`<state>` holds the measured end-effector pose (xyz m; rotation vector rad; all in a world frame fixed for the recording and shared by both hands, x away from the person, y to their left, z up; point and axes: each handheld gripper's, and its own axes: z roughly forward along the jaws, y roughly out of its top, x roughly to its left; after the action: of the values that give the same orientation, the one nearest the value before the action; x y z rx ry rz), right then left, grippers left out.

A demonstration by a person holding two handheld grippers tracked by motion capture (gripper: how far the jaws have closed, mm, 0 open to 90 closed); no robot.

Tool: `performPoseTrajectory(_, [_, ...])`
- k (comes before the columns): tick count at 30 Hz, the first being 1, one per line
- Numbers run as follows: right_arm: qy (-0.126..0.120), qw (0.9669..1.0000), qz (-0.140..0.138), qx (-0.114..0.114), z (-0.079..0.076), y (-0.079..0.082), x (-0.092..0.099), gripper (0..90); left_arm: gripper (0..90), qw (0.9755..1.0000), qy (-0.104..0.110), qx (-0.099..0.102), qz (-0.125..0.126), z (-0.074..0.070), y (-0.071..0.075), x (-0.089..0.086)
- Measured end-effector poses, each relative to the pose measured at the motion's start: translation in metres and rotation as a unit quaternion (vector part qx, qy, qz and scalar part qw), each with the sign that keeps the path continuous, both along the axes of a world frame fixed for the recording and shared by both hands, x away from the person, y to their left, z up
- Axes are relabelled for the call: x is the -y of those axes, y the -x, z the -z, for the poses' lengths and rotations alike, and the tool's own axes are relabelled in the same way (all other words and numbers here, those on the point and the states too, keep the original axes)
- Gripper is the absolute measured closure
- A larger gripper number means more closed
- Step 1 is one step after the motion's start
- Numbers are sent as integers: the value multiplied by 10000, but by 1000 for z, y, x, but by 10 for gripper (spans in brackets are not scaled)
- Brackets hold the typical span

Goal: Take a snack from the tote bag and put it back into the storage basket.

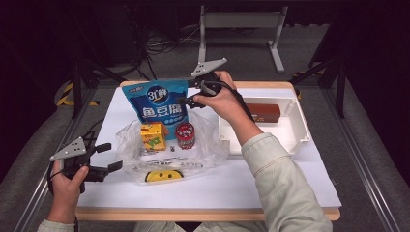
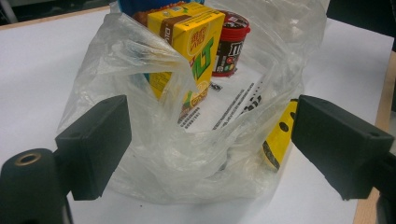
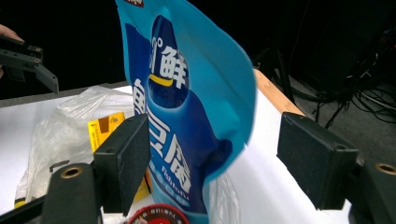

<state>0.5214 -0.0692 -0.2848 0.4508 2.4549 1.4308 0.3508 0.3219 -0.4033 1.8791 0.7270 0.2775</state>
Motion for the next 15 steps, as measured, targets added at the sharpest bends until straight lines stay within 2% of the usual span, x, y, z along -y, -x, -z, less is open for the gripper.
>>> performPoseTrajectory(15, [108, 9998, -153, -9, 11, -10, -21, 285, 133, 10000, 70, 12, -12, 0, 1, -2])
